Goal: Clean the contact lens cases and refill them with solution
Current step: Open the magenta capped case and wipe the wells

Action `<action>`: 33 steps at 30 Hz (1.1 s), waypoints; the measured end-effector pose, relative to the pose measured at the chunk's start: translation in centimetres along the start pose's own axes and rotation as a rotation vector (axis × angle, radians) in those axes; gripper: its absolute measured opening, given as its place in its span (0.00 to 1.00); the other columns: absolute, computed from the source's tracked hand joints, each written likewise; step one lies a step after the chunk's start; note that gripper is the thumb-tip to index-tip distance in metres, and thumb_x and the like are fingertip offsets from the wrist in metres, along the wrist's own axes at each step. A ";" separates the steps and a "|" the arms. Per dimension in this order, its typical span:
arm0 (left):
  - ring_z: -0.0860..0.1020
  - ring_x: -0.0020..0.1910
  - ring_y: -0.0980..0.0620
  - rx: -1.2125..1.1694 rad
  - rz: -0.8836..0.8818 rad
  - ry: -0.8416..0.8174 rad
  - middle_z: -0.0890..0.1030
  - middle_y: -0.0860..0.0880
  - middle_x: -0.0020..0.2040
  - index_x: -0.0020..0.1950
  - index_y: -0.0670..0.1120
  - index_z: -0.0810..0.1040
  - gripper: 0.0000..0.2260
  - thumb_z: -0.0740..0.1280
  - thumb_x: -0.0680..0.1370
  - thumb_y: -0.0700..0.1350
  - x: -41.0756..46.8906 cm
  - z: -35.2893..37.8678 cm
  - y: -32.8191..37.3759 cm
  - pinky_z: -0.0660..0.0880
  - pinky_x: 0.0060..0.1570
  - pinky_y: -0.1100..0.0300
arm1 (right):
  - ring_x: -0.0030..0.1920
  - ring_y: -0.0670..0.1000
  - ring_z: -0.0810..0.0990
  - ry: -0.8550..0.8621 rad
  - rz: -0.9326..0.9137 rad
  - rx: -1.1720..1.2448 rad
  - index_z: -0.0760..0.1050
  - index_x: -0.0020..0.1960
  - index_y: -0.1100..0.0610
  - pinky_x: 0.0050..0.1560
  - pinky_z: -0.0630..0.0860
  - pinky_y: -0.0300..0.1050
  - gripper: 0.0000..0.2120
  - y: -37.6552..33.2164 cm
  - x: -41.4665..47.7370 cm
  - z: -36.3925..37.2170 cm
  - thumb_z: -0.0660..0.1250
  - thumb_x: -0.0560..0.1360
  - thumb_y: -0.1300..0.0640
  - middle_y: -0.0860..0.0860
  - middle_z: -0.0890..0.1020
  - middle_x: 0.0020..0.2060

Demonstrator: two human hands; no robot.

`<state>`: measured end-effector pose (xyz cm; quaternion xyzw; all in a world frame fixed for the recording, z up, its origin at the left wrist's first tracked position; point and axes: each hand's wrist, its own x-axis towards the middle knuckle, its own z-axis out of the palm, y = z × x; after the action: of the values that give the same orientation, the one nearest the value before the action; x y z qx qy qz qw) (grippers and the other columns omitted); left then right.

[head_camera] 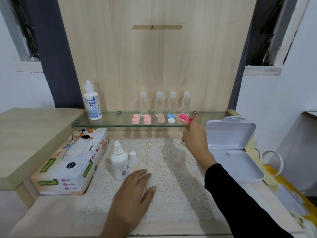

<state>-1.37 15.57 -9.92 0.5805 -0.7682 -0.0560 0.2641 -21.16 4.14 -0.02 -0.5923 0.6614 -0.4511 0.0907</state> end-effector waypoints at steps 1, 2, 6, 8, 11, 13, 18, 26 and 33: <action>0.53 0.67 0.70 -0.002 0.001 0.002 0.60 0.63 0.72 0.73 0.58 0.64 0.47 0.28 0.65 0.75 0.0 0.0 0.0 0.55 0.66 0.71 | 0.41 0.59 0.77 -0.003 -0.025 -0.035 0.66 0.59 0.59 0.40 0.75 0.53 0.07 0.1 -0.4 -0.2 0.55 0.81 0.62 0.54 0.77 0.42; 0.54 0.68 0.69 -0.008 0.001 0.003 0.60 0.63 0.72 0.73 0.57 0.64 0.46 0.29 0.65 0.75 0.0 0.1 -0.1 0.56 0.66 0.70 | 0.41 0.58 0.76 -0.013 -0.050 -0.080 0.65 0.59 0.58 0.39 0.72 0.51 0.07 0.2 -0.9 -0.4 0.55 0.82 0.60 0.54 0.78 0.41; 0.55 0.68 0.69 -0.018 0.003 0.010 0.62 0.63 0.71 0.72 0.57 0.66 0.44 0.32 0.67 0.75 0.0 0.2 -0.2 0.57 0.65 0.70 | 0.43 0.55 0.78 -0.071 -0.115 -0.127 0.67 0.59 0.51 0.40 0.73 0.49 0.09 1.0 -2.6 -0.7 0.56 0.81 0.60 0.50 0.81 0.39; 0.56 0.67 0.69 -0.023 0.010 0.019 0.63 0.62 0.71 0.71 0.56 0.67 0.43 0.33 0.68 0.75 0.0 0.3 -0.2 0.57 0.65 0.70 | 0.41 0.51 0.78 -0.122 -0.130 -0.092 0.68 0.58 0.49 0.39 0.73 0.48 0.09 1.5 -3.5 -0.7 0.57 0.80 0.61 0.47 0.81 0.36; 0.57 0.68 0.67 -0.024 0.021 0.028 0.65 0.60 0.71 0.71 0.54 0.69 0.43 0.33 0.69 0.74 0.0 0.2 -0.1 0.57 0.65 0.69 | 0.36 0.44 0.76 -0.225 -0.148 0.024 0.69 0.56 0.46 0.35 0.69 0.44 0.08 2.2 -5.2 -0.7 0.57 0.81 0.58 0.45 0.80 0.31; 0.59 0.68 0.65 -0.025 0.028 0.034 0.66 0.58 0.71 0.70 0.53 0.70 0.43 0.34 0.70 0.74 0.0 0.1 0.0 0.58 0.66 0.68 | 0.34 0.44 0.77 -0.305 -0.175 0.085 0.70 0.57 0.47 0.36 0.71 0.47 0.07 2.7 -6.5 -0.8 0.57 0.82 0.57 0.46 0.80 0.30; 0.63 0.70 0.58 -0.019 0.027 0.027 0.68 0.56 0.71 0.70 0.51 0.71 0.40 0.39 0.72 0.72 0.0 0.0 0.2 0.58 0.66 0.66 | 0.42 0.41 0.76 -0.492 -0.280 0.132 0.72 0.57 0.46 0.43 0.73 0.44 0.07 4.1 -9.5 -1.1 0.62 0.80 0.55 0.40 0.77 0.43; 0.59 0.72 0.60 -0.018 0.007 -0.018 0.64 0.57 0.73 0.74 0.53 0.64 0.36 0.41 0.71 0.67 0.0 -0.1 0.1 0.56 0.69 0.66 | 0.54 0.45 0.69 -0.501 -0.371 0.113 0.77 0.56 0.47 0.55 0.68 0.42 0.12 5.7 -11.7 -0.7 0.61 0.75 0.49 0.41 0.74 0.51; 0.64 0.68 0.60 -0.042 0.101 -0.008 0.70 0.58 0.68 0.71 0.55 0.69 0.27 0.50 0.76 0.66 -0.2 0.2 -0.3 0.63 0.69 0.57 | 0.53 0.45 0.69 -0.503 -0.425 0.045 0.78 0.60 0.47 0.54 0.67 0.41 0.16 6.0 -11.9 -0.5 0.62 0.74 0.48 0.41 0.75 0.51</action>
<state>-1.18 15.59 -10.27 0.5349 -0.7963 -0.0610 0.2756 -22.33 14.09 -8.87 -0.8079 0.4695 -0.3140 0.1683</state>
